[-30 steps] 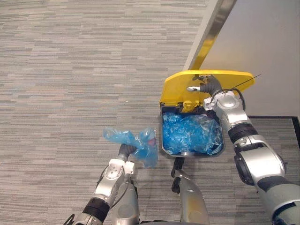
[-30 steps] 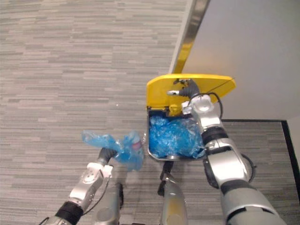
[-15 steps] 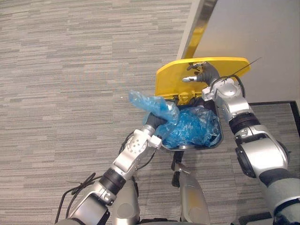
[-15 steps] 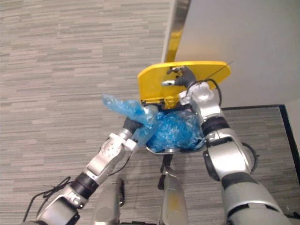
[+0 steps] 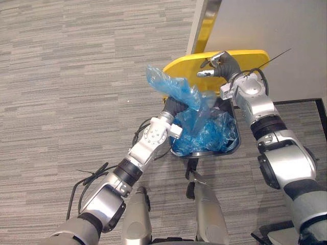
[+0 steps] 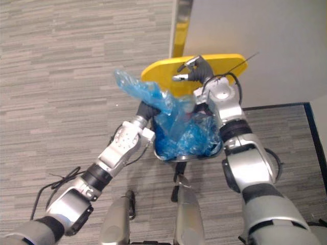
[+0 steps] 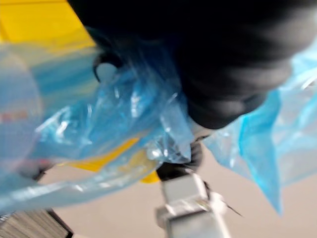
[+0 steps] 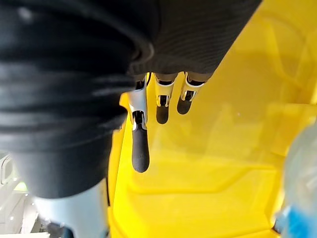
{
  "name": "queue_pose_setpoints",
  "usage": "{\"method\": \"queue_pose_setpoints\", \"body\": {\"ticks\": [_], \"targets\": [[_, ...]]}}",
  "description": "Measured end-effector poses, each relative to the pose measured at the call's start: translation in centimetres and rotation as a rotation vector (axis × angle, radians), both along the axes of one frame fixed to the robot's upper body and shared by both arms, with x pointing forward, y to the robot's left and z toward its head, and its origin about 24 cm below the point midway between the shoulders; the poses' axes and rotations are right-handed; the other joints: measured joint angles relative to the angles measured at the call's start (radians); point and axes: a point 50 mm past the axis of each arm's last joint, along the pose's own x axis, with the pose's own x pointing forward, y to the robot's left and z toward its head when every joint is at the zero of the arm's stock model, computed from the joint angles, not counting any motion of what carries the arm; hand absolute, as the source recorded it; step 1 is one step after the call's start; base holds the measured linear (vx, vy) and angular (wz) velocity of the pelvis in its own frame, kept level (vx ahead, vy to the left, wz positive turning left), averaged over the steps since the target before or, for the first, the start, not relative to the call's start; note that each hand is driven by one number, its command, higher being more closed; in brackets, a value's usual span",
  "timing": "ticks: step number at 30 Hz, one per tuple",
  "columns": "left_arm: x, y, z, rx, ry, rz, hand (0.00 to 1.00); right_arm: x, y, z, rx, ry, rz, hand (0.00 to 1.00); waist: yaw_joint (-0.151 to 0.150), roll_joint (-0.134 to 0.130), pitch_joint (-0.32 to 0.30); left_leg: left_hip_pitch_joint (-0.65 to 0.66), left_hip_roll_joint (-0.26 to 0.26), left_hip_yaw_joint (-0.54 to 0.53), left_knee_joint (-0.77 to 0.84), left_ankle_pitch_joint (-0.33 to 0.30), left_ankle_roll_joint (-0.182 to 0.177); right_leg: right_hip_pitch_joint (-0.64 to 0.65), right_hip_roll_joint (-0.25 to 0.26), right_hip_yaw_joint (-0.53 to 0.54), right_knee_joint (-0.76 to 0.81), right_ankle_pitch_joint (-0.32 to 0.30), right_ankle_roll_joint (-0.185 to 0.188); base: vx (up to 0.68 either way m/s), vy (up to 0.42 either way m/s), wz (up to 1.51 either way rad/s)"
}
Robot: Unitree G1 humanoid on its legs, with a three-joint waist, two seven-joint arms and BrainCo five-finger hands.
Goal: Gather rubbish on tea table into small bin, then transfer packed bag to large trash can.
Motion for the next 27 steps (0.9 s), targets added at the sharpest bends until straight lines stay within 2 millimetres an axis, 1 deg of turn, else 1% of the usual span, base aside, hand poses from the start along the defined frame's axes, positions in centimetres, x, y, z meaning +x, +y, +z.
{"method": "queue_pose_setpoints", "body": {"ticks": [2, 5, 9, 10, 12, 13, 14, 15, 16, 19, 20, 22, 23, 27], "targets": [[0.7, -0.1, -0.5, 0.026, 0.033, 0.017, 1.00, -0.2, 0.4, 0.8, 0.011, -0.036, 0.028, 0.00, -0.009, -0.006, 0.022, -0.007, 0.003, 0.000, 0.003, 0.001, -0.001, -0.005, 0.002, -0.001, 0.000, 0.000, -0.001, 0.02, -0.051, 0.00], [1.2, -0.4, -1.4, 0.052, 0.085, 0.022, 1.00, -0.6, 1.0, 2.4, 0.018, -0.088, 0.068, 0.00, -0.015, -0.019, 0.031, -0.055, 0.009, 0.008, 0.020, -0.002, -0.005, -0.057, 0.004, 0.006, 0.012, 0.001, -0.002, 0.02, -0.058, -0.07], [1.9, -0.4, -2.6, 0.115, 0.153, 0.032, 1.00, -0.7, 1.8, 2.5, 0.033, -0.082, 0.104, 0.00, -0.014, -0.028, 0.049, -0.123, 0.042, 0.025, 0.083, -0.012, -0.021, -0.115, 0.022, 0.008, 0.042, 0.002, -0.003, 0.03, -0.050, -0.11], [2.0, -0.3, -3.1, 0.131, 0.178, 0.043, 1.00, -0.8, 2.5, 2.7, 0.037, -0.091, 0.132, 0.00, -0.015, -0.029, 0.060, -0.133, 0.053, 0.031, 0.101, -0.013, -0.021, -0.118, 0.028, 0.008, 0.044, 0.002, -0.004, 0.02, -0.034, -0.10], [2.1, -0.1, -3.4, 0.146, 0.191, 0.051, 1.00, -1.1, 3.4, 3.1, 0.056, -0.108, 0.166, 0.00, -0.017, -0.029, 0.060, -0.145, 0.062, 0.046, 0.111, -0.017, -0.019, -0.129, 0.032, 0.010, 0.047, 0.001, -0.005, 0.01, -0.035, -0.08], [2.1, -0.1, -3.5, 0.159, 0.186, 0.054, 1.00, -1.3, 4.2, 3.3, 0.044, -0.122, 0.195, 0.00, -0.017, -0.029, 0.061, -0.157, 0.069, 0.051, 0.122, -0.026, -0.019, -0.146, 0.035, 0.011, 0.062, -0.005, -0.014, 0.00, -0.035, -0.09], [2.1, -0.1, -3.5, 0.156, 0.188, 0.056, 1.00, -1.4, 4.5, 3.3, 0.047, -0.121, 0.208, 0.00, -0.016, -0.029, 0.060, -0.161, 0.073, 0.051, 0.128, -0.031, -0.022, -0.150, 0.038, 0.011, 0.065, -0.005, -0.015, 0.00, -0.029, -0.08], [2.1, -0.1, -3.5, 0.155, 0.190, 0.059, 0.00, -1.5, 4.8, 3.2, 0.049, -0.122, 0.219, 0.00, -0.016, -0.029, 0.060, -0.164, 0.075, 0.051, 0.131, -0.035, -0.023, -0.155, 0.040, 0.012, 0.069, -0.006, -0.016, -0.01, -0.033, -0.05], [2.1, -0.3, -3.5, 0.170, 0.186, 0.060, 0.00, -1.7, 5.5, 3.4, 0.054, -0.131, 0.241, 0.00, -0.018, -0.029, 0.060, -0.174, 0.076, 0.054, 0.135, -0.041, -0.022, -0.170, 0.038, 0.013, 0.081, -0.012, -0.024, -0.01, -0.031, -0.05], [1.9, -0.7, -4.0, 0.199, 0.190, 0.055, 0.00, -2.0, 7.0, 3.5, 0.057, -0.144, 0.287, 0.00, -0.014, -0.030, 0.060, -0.190, 0.080, 0.066, 0.144, -0.047, -0.020, -0.196, 0.039, 0.022, 0.095, -0.012, -0.025, 0.00, -0.041, -0.07], [1.8, -0.7, -4.4, 0.209, 0.202, 0.053, 0.00, -2.0, 7.1, 3.4, 0.056, -0.150, 0.260, 0.00, -0.014, -0.030, 0.060, -0.190, 0.082, 0.070, 0.144, -0.047, -0.020, -0.199, 0.041, 0.025, 0.097, -0.012, -0.025, 0.02, -0.044, -0.10], [1.6, -0.7, -5.2, 0.209, 0.227, 0.043, 0.00, -1.9, 7.4, 3.6, 0.021, -0.218, 0.049, 0.00, -0.015, -0.030, 0.059, -0.189, 0.087, 0.080, 0.144, -0.048, -0.021, -0.206, 0.047, 0.031, 0.099, -0.012, -0.025, 0.03, -0.047, -0.12], [1.4, -0.8, -5.5, 0.210, 0.238, 0.037, 0.00, -1.9, 7.5, 3.5, 0.024, -0.225, 0.004, 0.00, -0.015, -0.030, 0.059, -0.189, 0.090, 0.080, 0.144, -0.048, -0.021, -0.206, 0.051, 0.031, 0.099, -0.012, -0.025, 0.04, -0.047, -0.08], [1.3, -1.0, -6.0, 0.223, 0.262, 0.012, 0.00, -1.9, 7.9, 3.4, 0.035, -0.234, -0.037, 0.00, -0.019, -0.029, 0.058, -0.182, 0.101, 0.087, 0.144, -0.047, -0.021, -0.206, 0.057, 0.031, 0.106, -0.015, -0.030, 0.04, -0.041, -0.05]]}}
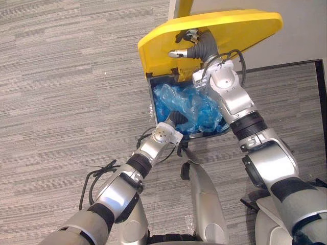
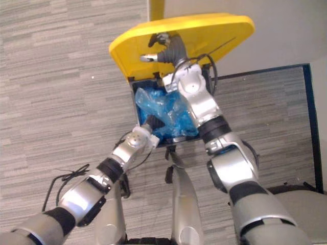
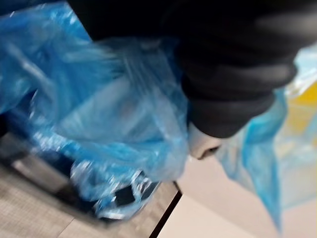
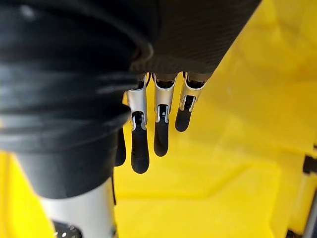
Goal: Gather rubbish on tea table into small bin, then transfer packed bag to large trash can.
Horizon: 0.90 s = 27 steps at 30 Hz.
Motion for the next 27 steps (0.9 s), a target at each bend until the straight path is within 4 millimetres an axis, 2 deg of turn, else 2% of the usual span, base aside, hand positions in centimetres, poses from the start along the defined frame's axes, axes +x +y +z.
{"method": "queue_pose_setpoints", "body": {"ticks": [7, 11, 14, 17, 20, 22, 24, 27], "targets": [[0.0, 0.2, -0.3, 0.166, -0.075, 0.011, 0.00, 0.0, 0.5, -0.5, -0.014, 0.011, -0.007, 0.00, 0.000, 0.002, -0.004, 0.041, 0.001, 0.008, -0.002, 0.000, 0.000, 0.034, 0.000, 0.004, 0.007, -0.007, -0.011, 0.01, -0.009, -0.02], [0.2, 0.8, -0.2, 0.224, -0.115, 0.060, 0.00, 0.2, 0.2, -2.6, -0.020, 0.063, -0.020, 0.00, 0.007, 0.003, -0.006, 0.074, 0.000, 0.005, -0.006, 0.003, -0.003, 0.069, -0.002, -0.002, 0.009, -0.011, -0.015, 0.00, -0.022, 0.06], [-0.2, 1.3, -0.6, 0.238, -0.131, 0.072, 0.00, 0.1, -0.7, -5.4, -0.032, 0.120, -0.048, 0.00, 0.016, 0.004, -0.042, 0.083, -0.011, -0.002, -0.024, 0.011, -0.009, 0.073, -0.011, -0.006, 0.017, -0.016, -0.016, 0.01, -0.034, 0.11], [-1.0, 1.8, -1.5, 0.219, -0.122, 0.076, 0.00, -0.2, -2.4, -8.9, -0.006, 0.210, -0.093, 0.00, 0.027, 0.004, -0.050, 0.127, -0.021, -0.012, -0.050, 0.025, -0.013, 0.110, -0.022, -0.014, 0.024, -0.028, -0.016, 0.02, -0.035, 0.14], [-2.3, 3.4, -3.5, 0.205, -0.080, 0.100, 0.00, -1.2, -4.3, -12.9, 0.023, 0.306, -0.139, 0.00, 0.040, 0.005, -0.071, 0.177, -0.034, -0.019, -0.083, 0.036, -0.009, 0.153, -0.031, -0.021, 0.022, -0.040, -0.010, 0.00, -0.037, 0.14], [-3.3, 5.7, -5.6, 0.195, -0.015, 0.156, 0.00, -2.1, -5.6, -16.2, 0.007, 0.391, -0.182, 0.00, 0.042, 0.004, -0.085, 0.220, -0.045, -0.027, -0.111, 0.040, 0.000, 0.193, -0.040, -0.028, 0.019, -0.054, 0.008, 0.00, -0.035, 0.16], [-4.3, 7.8, -7.3, 0.197, 0.042, 0.203, 0.00, -3.1, -6.7, -18.5, 0.014, 0.454, -0.215, 0.00, 0.042, 0.007, -0.093, 0.250, -0.051, -0.034, -0.131, 0.041, 0.004, 0.225, -0.044, -0.035, 0.006, -0.055, 0.009, -0.01, -0.029, 0.13], [-7.1, 11.8, -11.1, 0.199, 0.186, 0.296, 0.00, -5.5, -8.7, -23.0, 0.024, 0.584, -0.274, 0.00, 0.047, 0.008, -0.117, 0.310, -0.064, -0.037, -0.178, 0.050, 0.014, 0.276, -0.049, -0.038, -0.017, -0.055, 0.013, 0.00, -0.009, 0.05]]}}
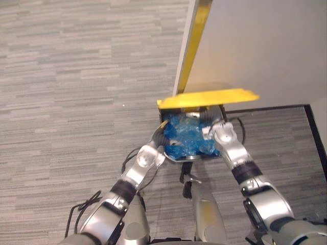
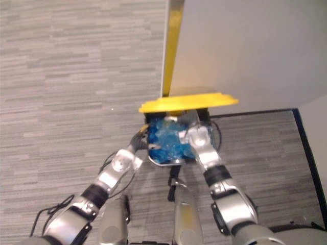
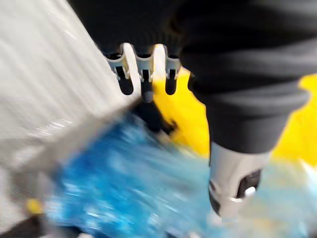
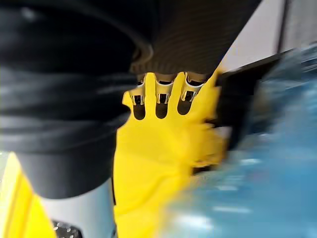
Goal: Gather rubbish on tea table into small bin, then transfer packed bag to large trash can.
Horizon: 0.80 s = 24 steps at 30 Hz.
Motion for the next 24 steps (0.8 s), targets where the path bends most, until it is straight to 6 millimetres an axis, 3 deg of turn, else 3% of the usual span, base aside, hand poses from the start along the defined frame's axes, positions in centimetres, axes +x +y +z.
{"method": "queue_pose_setpoints", "body": {"ticks": [2, 5, 7, 11, 12, 13, 14, 15, 16, 18, 19, 20, 21, 22, 23, 24], "targets": [[-2.5, 2.6, -2.5, -0.009, 0.100, 0.076, 0.00, -1.8, -0.9, -2.7, 0.013, 0.082, -0.032, 0.00, 0.000, 0.003, -0.026, 0.030, -0.005, 0.000, -0.020, 0.006, 0.003, 0.023, -0.004, -0.002, -0.003, -0.006, 0.008, 0.03, 0.011, 0.04], [-5.4, 5.0, -5.1, -0.013, 0.219, 0.163, 0.00, -4.2, -1.9, -5.5, 0.049, 0.170, -0.079, 0.00, -0.001, 0.004, -0.042, 0.089, -0.013, 0.002, -0.048, 0.017, -0.013, 0.069, -0.009, 0.001, -0.002, -0.013, 0.018, 0.01, 0.018, 0.00], [-8.4, 7.0, -7.9, 0.005, 0.361, 0.249, 0.00, -6.0, -2.2, -7.4, 0.040, 0.242, -0.080, 0.00, 0.000, 0.001, -0.063, 0.129, -0.023, 0.013, -0.064, 0.017, -0.013, 0.093, -0.013, 0.014, 0.000, -0.014, 0.019, -0.01, 0.044, -0.09], [-13.5, 9.2, -11.4, 0.032, 0.579, 0.371, 0.00, -9.2, -2.0, -11.1, 0.036, 0.388, -0.090, 0.00, -0.005, -0.013, -0.089, 0.178, -0.037, 0.042, -0.068, 0.010, -0.004, 0.108, -0.023, 0.042, 0.031, -0.027, 0.040, -0.04, 0.040, -0.15], [-14.4, 9.4, -11.8, 0.028, 0.615, 0.393, 0.00, -10.6, -2.2, -12.3, 0.029, 0.444, -0.098, 0.00, -0.010, -0.019, -0.091, 0.183, -0.045, 0.039, -0.060, 0.007, 0.002, 0.108, -0.037, 0.043, 0.054, -0.030, 0.056, -0.08, 0.036, 0.04], [-15.1, 9.6, -12.1, 0.028, 0.640, 0.410, 0.00, -12.2, -2.4, -13.6, 0.034, 0.505, -0.113, 0.00, -0.014, -0.029, -0.095, 0.188, -0.057, 0.038, -0.057, 0.005, 0.010, 0.110, -0.044, 0.055, 0.050, -0.005, 0.137, -0.11, 0.050, -0.09], [-15.8, 9.6, -12.4, 0.026, 0.656, 0.418, 0.00, -13.0, -2.5, -14.3, 0.041, 0.540, -0.127, 0.00, -0.013, -0.023, -0.102, 0.187, -0.037, 0.044, -0.069, 0.012, 0.025, 0.122, -0.036, 0.065, 0.015, 0.031, 0.218, -0.15, -0.010, -0.24], [-16.7, 9.6, -12.7, 0.014, 0.680, 0.448, 0.00, -14.2, -2.2, -15.4, 0.051, 0.597, -0.137, 0.00, -0.018, -0.012, -0.106, 0.184, -0.017, 0.068, -0.068, 0.021, 0.015, 0.078, -0.027, 0.086, 0.231, -0.050, 0.108, -0.15, -0.056, -0.06], [-17.1, 9.8, -12.9, 0.017, 0.697, 0.460, 0.00, -16.4, -2.1, -16.8, 0.055, 0.676, -0.149, 0.00, -0.038, -0.031, -0.120, 0.183, -0.022, 0.048, -0.071, 0.027, 0.014, 0.075, -0.029, 0.104, 0.446, -0.174, 0.032, -0.11, -0.098, 0.08], [-18.0, 10.3, -13.1, 0.013, 0.720, 0.497, 0.00, -19.4, -1.8, -18.6, 0.126, 0.773, -0.223, 0.00, -0.032, -0.066, -0.147, 0.191, -0.025, 0.055, -0.069, 0.029, 0.009, 0.108, -0.034, 0.127, 0.581, -0.293, 0.037, -0.05, -0.106, -0.01], [-18.2, 10.5, -13.1, 0.001, 0.728, 0.527, 0.00, -20.3, -2.0, -19.0, 0.132, 0.803, -0.251, 0.00, -0.037, -0.086, -0.160, 0.194, -0.031, 0.056, -0.074, 0.034, 0.001, 0.122, -0.027, 0.126, 0.542, -0.303, 0.050, -0.04, -0.123, -0.16], [-18.4, 10.3, -13.3, -0.015, 0.740, 0.546, 0.00, -20.9, -2.2, -19.4, 0.130, 0.829, -0.264, 0.00, -0.036, -0.076, -0.176, 0.197, -0.028, 0.056, -0.102, 0.040, 0.001, 0.147, 0.000, 0.124, 0.470, -0.307, 0.054, -0.04, -0.075, -0.31], [-18.5, 9.6, -13.6, -0.050, 0.746, 0.563, 0.00, -21.9, -2.7, -19.9, 0.122, 0.877, -0.288, 0.00, -0.025, -0.049, -0.216, 0.191, -0.015, 0.073, -0.158, 0.073, 0.008, 0.177, 0.035, 0.131, 0.335, -0.310, 0.049, -0.04, -0.101, -0.42], [-18.7, 9.4, -13.7, -0.060, 0.747, 0.570, 0.00, -22.3, -3.2, -20.1, 0.116, 0.899, -0.311, 0.00, -0.024, -0.045, -0.231, 0.190, -0.016, 0.094, -0.196, 0.104, -0.004, 0.187, 0.041, 0.142, 0.281, -0.328, -0.001, -0.06, -0.081, -0.38], [-18.6, 9.3, -13.7, -0.060, 0.755, 0.569, 0.00, -22.2, -3.4, -20.1, 0.115, 0.904, -0.323, 0.00, -0.028, -0.044, -0.227, 0.200, -0.029, 0.093, -0.214, 0.116, 0.000, 0.192, 0.046, 0.148, 0.262, -0.306, -0.031, -0.09, -0.102, -0.22], [-18.8, 9.0, -14.0, -0.064, 0.772, 0.564, 0.00, -22.7, -3.9, -20.3, 0.105, 0.928, -0.341, 0.00, -0.034, -0.026, -0.234, 0.218, -0.031, 0.102, -0.256, 0.139, 0.000, 0.201, 0.056, 0.159, 0.230, -0.287, -0.033, -0.10, -0.040, -0.21]]}}
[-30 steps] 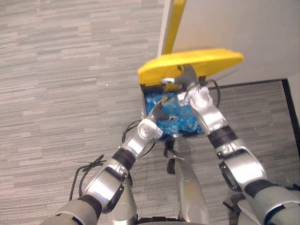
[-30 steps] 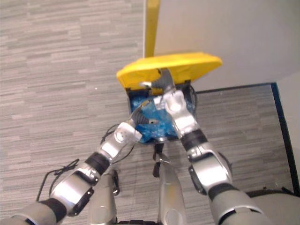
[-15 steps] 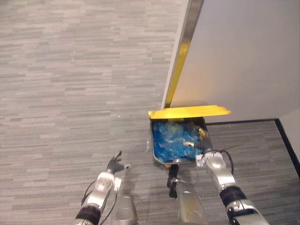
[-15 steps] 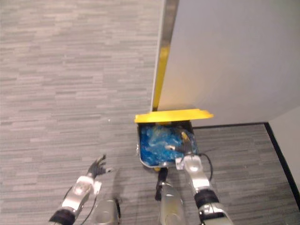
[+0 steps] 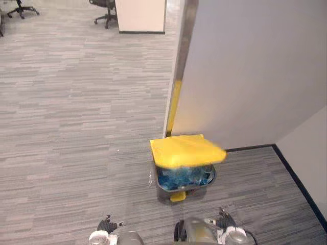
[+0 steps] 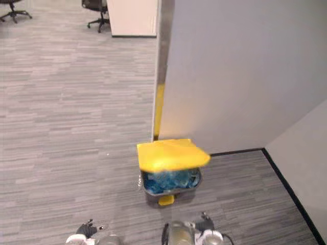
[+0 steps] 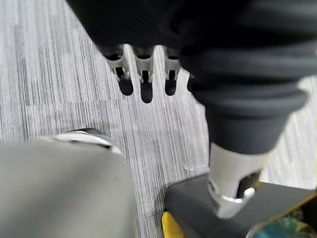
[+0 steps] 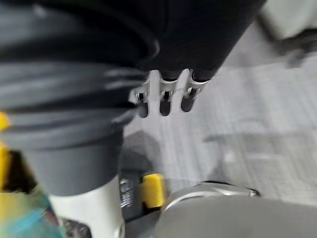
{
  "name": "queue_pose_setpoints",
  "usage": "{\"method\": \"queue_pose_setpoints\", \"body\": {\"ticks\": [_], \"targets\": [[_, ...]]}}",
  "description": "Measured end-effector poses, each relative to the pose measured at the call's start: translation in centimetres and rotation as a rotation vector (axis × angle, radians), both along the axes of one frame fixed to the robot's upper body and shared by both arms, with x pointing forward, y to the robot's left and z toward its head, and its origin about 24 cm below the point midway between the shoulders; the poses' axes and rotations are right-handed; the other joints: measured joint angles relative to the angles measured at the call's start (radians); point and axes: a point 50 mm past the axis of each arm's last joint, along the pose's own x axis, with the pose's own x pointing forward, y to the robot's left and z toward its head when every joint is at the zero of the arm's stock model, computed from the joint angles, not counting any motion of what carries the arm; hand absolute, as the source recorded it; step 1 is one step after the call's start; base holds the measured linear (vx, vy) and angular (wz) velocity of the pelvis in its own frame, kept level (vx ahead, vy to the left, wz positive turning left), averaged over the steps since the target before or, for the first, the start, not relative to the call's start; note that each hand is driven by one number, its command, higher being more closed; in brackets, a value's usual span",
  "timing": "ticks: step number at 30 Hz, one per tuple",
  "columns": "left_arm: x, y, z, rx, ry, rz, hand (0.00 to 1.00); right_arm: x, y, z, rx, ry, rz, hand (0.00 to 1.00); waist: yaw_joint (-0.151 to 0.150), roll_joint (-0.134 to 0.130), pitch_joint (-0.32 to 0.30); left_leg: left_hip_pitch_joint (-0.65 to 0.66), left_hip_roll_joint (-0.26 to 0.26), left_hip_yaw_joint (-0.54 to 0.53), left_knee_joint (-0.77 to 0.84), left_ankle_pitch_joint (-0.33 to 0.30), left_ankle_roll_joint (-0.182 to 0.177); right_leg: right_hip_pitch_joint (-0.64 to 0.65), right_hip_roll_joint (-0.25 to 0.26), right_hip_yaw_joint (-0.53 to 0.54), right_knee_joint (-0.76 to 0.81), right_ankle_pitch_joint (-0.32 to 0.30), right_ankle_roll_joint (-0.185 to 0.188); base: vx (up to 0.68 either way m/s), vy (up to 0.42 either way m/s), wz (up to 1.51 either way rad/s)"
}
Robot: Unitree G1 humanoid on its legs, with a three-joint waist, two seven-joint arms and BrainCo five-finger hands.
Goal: Gather rubbish on tea table into small bin, then transfer packed bag to large trash can.
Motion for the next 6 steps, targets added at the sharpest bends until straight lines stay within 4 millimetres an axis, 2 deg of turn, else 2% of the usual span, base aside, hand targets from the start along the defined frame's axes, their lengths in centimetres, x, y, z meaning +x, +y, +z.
{"method": "queue_pose_setpoints", "body": {"ticks": [4, 6], "targets": [[0.0, -1.7, -0.4, -0.046, 0.005, 0.019, 0.00, -1.7, -1.3, -0.4, -0.023, 0.071, -0.054, 0.00, -0.001, 0.038, -0.026, 0.027, -0.014, 0.007, -0.078, 0.034, 0.018, 0.020, 0.018, 0.016, -0.092, 0.050, 0.011, -0.06, 0.005, -0.20], [0.0, -2.1, -0.5, -0.058, 0.010, 0.026, 0.00, -2.1, -1.3, -0.5, -0.025, 0.084, -0.067, 0.00, -0.004, 0.041, -0.028, 0.030, -0.014, 0.004, -0.085, 0.037, 0.022, 0.036, 0.027, 0.020, -0.131, 0.073, 0.016, -0.03, 0.016, -0.10]]}}
